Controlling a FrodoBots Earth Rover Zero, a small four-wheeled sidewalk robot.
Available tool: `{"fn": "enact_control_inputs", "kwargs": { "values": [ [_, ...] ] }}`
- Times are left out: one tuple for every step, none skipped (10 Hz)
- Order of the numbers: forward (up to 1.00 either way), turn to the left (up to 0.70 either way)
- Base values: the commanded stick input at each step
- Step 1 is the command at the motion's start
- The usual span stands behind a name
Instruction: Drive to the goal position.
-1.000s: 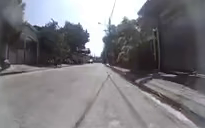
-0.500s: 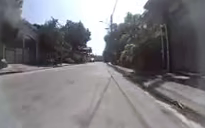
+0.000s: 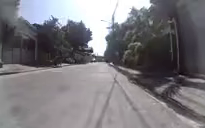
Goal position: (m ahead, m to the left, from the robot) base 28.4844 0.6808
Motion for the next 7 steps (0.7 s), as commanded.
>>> {"fn": "enact_control_inputs", "kwargs": {
  "values": [
    [1.00,0.00],
    [1.00,0.00],
    [1.00,0.00],
    [1.00,0.00],
    [1.00,0.00],
    [1.00,0.00],
    [1.00,0.00]
  ]
}}
